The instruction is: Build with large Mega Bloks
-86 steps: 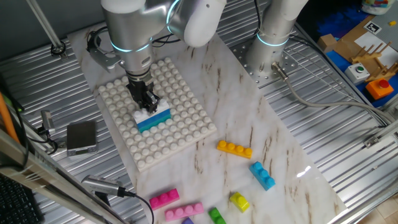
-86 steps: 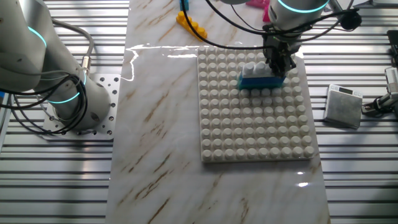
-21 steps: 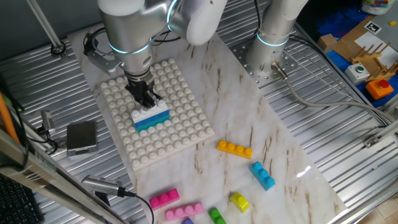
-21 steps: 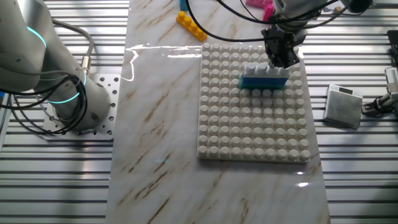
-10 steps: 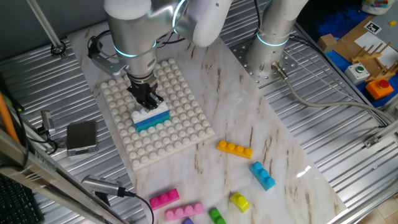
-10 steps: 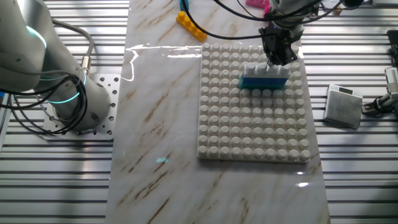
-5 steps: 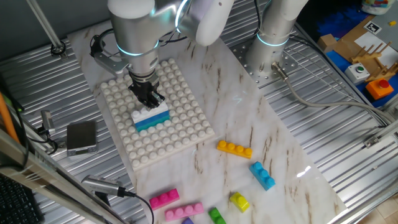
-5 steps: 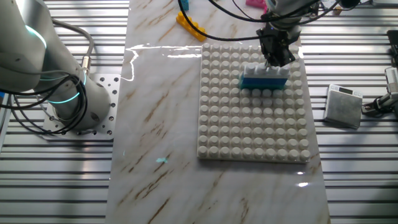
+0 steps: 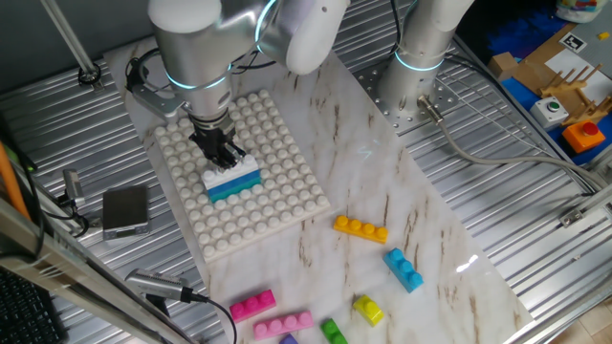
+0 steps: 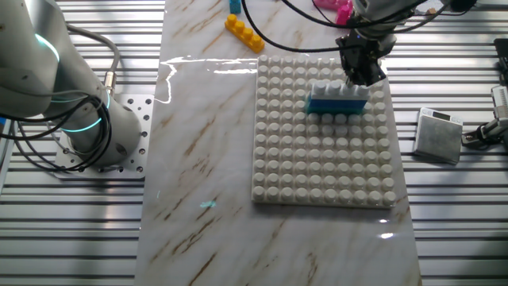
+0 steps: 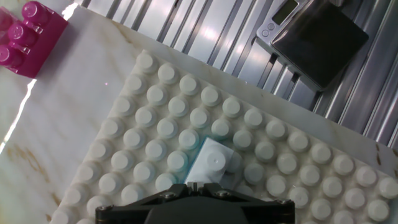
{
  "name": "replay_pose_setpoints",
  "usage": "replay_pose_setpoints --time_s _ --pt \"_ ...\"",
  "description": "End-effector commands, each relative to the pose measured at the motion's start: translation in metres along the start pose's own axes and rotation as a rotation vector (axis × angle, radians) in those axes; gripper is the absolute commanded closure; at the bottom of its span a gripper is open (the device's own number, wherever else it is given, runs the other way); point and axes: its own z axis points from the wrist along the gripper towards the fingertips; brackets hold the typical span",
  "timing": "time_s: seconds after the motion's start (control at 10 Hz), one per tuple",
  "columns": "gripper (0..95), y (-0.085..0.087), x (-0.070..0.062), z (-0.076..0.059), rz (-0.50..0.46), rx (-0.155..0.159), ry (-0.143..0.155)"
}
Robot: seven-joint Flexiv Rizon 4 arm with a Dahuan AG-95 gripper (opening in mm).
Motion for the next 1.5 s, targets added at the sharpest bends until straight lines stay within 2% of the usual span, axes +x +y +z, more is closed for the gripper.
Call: replay_pose_setpoints --time_s 0.1,0.4,0.6,0.9,1.0,1.3,1.5 --pt "95.0 -0.001 0.0 -0.002 -0.001 0.003 0.002" --pt "95.0 -0.003 0.0 0.008 -0.008 0.003 -0.002" --pt "95.0 -0.003 0.0 0.009 -0.012 0.003 -0.003" --pt "95.0 -0.001 0.003 0.001 -0.017 0.0 -0.003" --pt "95.0 0.0 0.008 -0.008 -0.018 -0.004 0.002" --pt "95.0 0.004 0.019 -0.015 -0.019 -0.012 0.002" --pt "95.0 0.006 0.021 -0.021 -0.026 -0.012 0.005"
